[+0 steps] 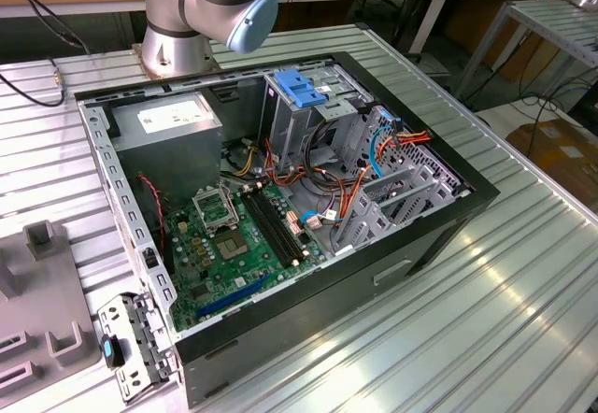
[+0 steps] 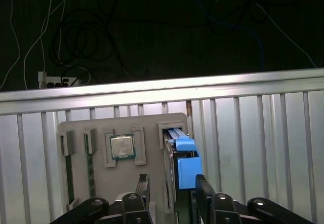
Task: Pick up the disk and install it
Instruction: 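Pick up the disk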
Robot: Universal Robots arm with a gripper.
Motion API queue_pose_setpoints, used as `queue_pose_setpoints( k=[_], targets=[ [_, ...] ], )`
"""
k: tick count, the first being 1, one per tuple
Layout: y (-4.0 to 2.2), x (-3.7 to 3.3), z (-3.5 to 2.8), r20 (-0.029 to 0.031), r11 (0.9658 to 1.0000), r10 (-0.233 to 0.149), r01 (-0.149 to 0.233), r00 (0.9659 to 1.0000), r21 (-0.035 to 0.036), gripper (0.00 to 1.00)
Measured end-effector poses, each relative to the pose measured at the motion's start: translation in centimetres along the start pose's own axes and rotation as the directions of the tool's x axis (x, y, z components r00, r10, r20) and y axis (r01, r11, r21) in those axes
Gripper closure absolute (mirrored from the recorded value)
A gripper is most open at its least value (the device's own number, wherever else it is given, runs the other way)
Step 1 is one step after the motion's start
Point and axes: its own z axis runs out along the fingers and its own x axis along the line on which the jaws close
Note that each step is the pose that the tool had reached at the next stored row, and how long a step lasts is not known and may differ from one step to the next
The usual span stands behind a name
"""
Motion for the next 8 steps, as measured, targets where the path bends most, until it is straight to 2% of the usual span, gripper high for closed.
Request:
queue_pose_setpoints(
  k=[8],
  targets=[
    [0.00,0.00,0.01,0.0000,1.0000,0.000,0.000,1.0000,0.0000,0.51]
  ],
)
